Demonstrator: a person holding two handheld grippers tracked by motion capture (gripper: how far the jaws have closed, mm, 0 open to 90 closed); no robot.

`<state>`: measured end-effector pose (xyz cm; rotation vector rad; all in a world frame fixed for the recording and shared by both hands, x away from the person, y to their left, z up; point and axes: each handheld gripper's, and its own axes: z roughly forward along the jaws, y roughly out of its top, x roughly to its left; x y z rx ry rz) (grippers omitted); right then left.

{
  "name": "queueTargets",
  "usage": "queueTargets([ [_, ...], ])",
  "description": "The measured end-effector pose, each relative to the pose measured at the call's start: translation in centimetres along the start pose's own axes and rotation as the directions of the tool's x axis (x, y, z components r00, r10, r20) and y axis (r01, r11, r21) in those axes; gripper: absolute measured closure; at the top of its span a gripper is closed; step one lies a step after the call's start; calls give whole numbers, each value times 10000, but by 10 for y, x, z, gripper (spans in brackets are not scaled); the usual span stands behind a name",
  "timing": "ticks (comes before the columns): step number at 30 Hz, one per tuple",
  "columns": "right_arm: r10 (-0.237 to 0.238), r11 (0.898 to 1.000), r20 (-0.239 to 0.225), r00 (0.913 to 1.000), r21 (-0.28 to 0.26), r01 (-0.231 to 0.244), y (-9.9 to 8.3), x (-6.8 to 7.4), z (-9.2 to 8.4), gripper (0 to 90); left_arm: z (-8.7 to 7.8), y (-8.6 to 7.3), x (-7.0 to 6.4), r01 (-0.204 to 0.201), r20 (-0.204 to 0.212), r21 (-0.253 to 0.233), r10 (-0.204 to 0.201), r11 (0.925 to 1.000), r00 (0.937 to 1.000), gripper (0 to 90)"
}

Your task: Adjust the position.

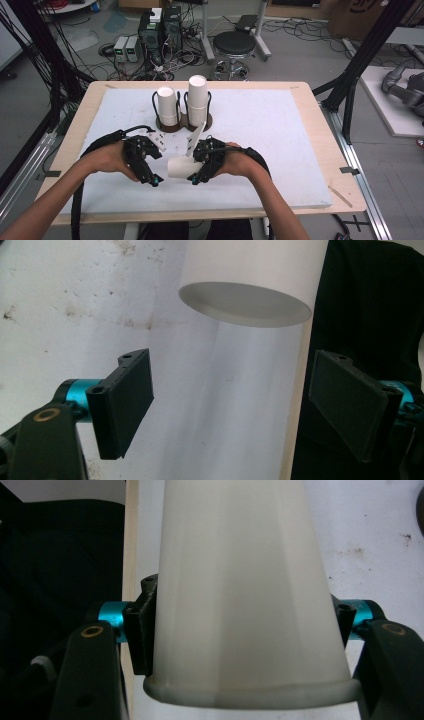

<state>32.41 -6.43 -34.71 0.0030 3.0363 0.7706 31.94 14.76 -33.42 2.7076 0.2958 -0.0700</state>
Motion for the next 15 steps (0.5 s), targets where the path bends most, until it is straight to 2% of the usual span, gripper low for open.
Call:
queueTargets([
  [6, -87, 9999, -117, 9999, 96, 88, 3, 0, 1, 356, 2, 8, -1, -1, 38, -5, 1, 10000, 10000, 177],
  [15, -153, 9998, -169, 9997, 99, 154, 7, 0, 3, 357, 7, 21, -3, -212, 394, -35, 213, 9998, 9990, 178],
])
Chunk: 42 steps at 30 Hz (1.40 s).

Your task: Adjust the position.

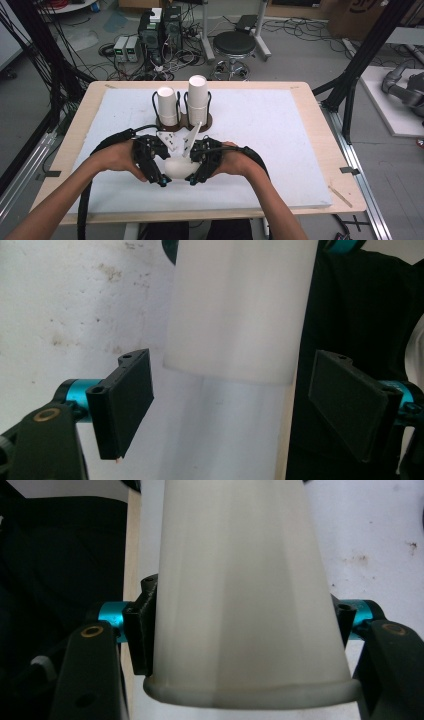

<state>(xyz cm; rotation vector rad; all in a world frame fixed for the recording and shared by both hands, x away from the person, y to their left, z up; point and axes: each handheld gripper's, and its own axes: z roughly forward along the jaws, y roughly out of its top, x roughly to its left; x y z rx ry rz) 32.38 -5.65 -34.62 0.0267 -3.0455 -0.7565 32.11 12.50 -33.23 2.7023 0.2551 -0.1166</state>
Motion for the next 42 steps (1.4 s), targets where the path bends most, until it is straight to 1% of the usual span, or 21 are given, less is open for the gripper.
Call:
queueTargets([
  [5, -24, 10000, -12, 10000, -53, 24, 0, 1, 1, 357, 3, 3, 1, 64, -26, 43, -64, 10000, 10000, 178],
  [8, -25, 10000, -27, 10000, -73, 25, 1, 1, 1, 357, 6, 4, 0, 95, 23, 104, -95, 9999, 10000, 178],
  [10, -84, 9999, -21, 10000, -55, 84, 1, 1, 1, 357, 7, 5, 0, 17, 80, 108, -18, 9999, 10000, 178],
  [13, -138, 9999, -54, 9999, -82, 137, 1, 2, 1, 357, 9, 6, 0, 70, 134, 31, -70, 10000, 9999, 184],
  [14, -146, 9999, -27, 9999, -85, 146, 2, 2, 1, 357, 9, 5, 0, 100, 178, 16, -100, 9999, 9998, 193],
  [17, -140, 9998, -60, 9999, -122, 139, 1, 2, 0, 357, 11, 5, 0, -5, 326, 7, 5, 10000, 9995, 225],
  [19, -141, 9999, -72, 9999, -94, 140, 1, 2, 1, 357, 12, 4, 0, -48, 408, -43, 50, 10000, 9992, 262],
  [21, -150, 9998, -63, 9999, -101, 150, 1, 2, 1, 358, 14, 3, 1, -124, 362, -65, 126, 9999, 9993, 296],
  [23, -197, 9998, -119, 9997, -16, 197, 2, 2, 2, 359, 14, 2, 2, -233, 363, 24, 232, 9997, 9991, 346],
  [30, -210, 9998, -138, 9997, -16, 210, 2, 1, 3, 359, 13, 1, 2, -394, 399, -47, 396, 9992, 9984, 357],
  [33, -219, 9998, -118, 9997, -42, 218, 2, 1, 3, 354, 12, 0, 2, -397, 376, -66, 399, 9992, 9985, 359],
  [35, -202, 9998, -194, 9996, -76, 200, 2, 1, 4, 337, 12, 0, 2, -399, 363, -50, 400, 9992, 9985, 359],
  [38, -208, 9997, -172, 9996, -139, 206, 2, 1, 5, 298, 13, 0, 2, -404, 357, -19, 405, 9992, 9985, 359],
  [40, -247, 9994, -155, 9996, -262, 243, 1, 1, 6, 257, 12, 0, 2, -427, 382, -47, 428, 9991, 9984, 358],
  [41, -238, 9989, -135, 9996, -415, 233, 1, 1, 5, 196, 12, 0, 2, -476, 405, -69, 478, 9988, 9980, 358],
  [42, -278, 9972, -74, 9996, -693, 272, 1, 0, 5, 171, 12, 0, 2, -470, 388, -83, 473, 9989, 9981, 358],
])
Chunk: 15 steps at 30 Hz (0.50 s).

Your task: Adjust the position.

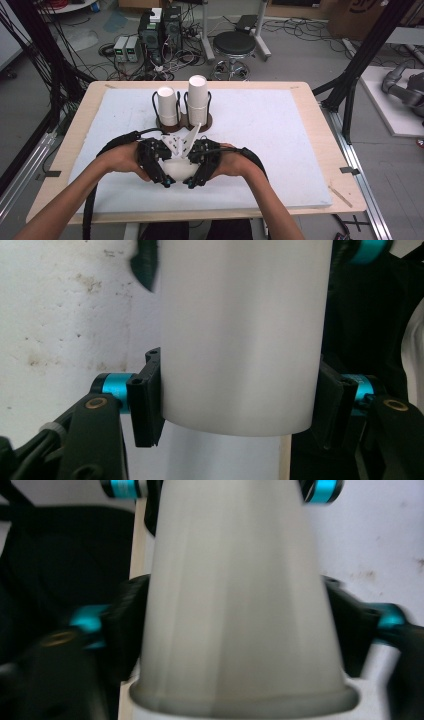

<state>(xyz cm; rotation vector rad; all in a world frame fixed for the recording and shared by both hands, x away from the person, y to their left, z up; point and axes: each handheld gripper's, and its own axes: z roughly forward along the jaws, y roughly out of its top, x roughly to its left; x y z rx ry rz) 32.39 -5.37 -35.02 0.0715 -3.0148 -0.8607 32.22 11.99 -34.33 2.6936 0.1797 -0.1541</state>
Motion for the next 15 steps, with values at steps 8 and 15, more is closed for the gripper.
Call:
queueTargets([
  [8, 282, 9961, 122, 9995, -834, -271, -3, -2, -13, 145, 1, 0, 0, -22, -8, 40, 22, 10000, 10000, 358],
  [15, 289, 9927, 30, 9996, -1168, -284, -2, -2, -17, 145, 2, 0, 0, 8, -94, 77, -7, 10000, 10000, 358],
])
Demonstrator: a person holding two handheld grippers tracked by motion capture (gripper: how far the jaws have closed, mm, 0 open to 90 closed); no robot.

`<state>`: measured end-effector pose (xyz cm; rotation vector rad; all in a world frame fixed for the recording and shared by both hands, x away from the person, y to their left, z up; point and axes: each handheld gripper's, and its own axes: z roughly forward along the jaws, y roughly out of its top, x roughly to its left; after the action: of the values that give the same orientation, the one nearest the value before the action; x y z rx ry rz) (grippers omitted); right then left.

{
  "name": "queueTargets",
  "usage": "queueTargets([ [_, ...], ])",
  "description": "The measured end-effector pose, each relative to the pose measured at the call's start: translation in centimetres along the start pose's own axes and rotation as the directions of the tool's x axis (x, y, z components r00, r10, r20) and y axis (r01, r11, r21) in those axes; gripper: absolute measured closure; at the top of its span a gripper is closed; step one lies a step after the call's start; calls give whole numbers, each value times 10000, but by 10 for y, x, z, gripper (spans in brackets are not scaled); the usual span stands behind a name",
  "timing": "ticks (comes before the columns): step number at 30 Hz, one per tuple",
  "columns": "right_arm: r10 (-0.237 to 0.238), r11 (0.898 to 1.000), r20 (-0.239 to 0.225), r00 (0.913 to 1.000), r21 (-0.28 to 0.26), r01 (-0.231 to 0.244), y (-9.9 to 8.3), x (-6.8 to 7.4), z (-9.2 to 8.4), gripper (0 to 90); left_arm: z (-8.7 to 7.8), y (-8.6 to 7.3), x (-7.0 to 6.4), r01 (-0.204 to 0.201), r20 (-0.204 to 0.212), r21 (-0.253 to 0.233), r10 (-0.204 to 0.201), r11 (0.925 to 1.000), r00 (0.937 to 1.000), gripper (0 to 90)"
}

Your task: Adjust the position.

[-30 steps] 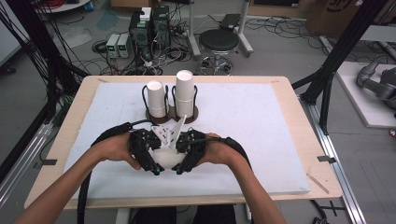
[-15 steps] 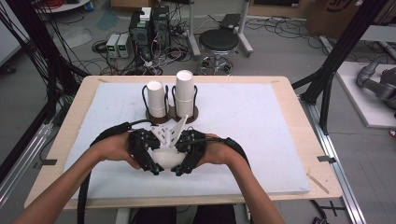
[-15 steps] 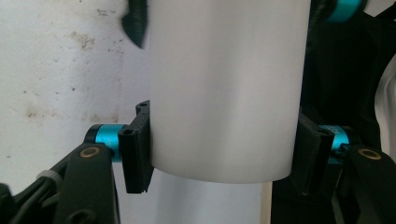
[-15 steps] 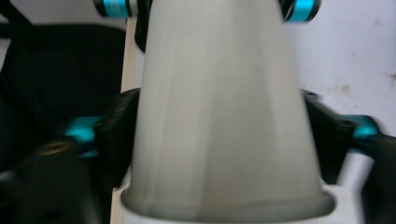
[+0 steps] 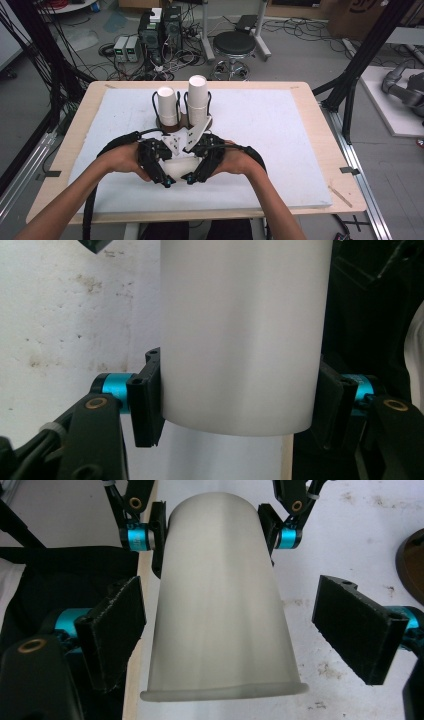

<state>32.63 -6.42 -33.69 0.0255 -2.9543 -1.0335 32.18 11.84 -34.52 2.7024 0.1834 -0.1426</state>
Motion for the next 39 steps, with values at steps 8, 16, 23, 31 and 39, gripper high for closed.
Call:
queueTargets([
  [8, 60, 9983, 40, 10000, -585, -57, 1, 1, -9, 145, 1, 1, -2, -158, -199, -25, 158, 9999, 9997, 359],
  [16, -21, 9898, 227, 9997, -1421, 53, 0, 3, -22, 145, 5, -3, -5, -46, -102, -366, 42, 9993, 9999, 359],
  [23, 52, 9763, 355, 9994, -2165, 26, -1, 3, -32, 146, 12, -12, -7, 77, -28, -551, -78, 9985, 10000, 359],
  [31, 160, 9697, 487, 9987, -2443, -36, -4, 3, -38, 145, 9, -20, -7, 271, -77, -1457, -285, 9890, 9996, 359],
  [39, 345, 9578, 476, 9983, -2869, -194, -12, 2, -45, 145, 0, -37, -9, 520, 130, -3222, -505, 9452, 9986, 358],
])
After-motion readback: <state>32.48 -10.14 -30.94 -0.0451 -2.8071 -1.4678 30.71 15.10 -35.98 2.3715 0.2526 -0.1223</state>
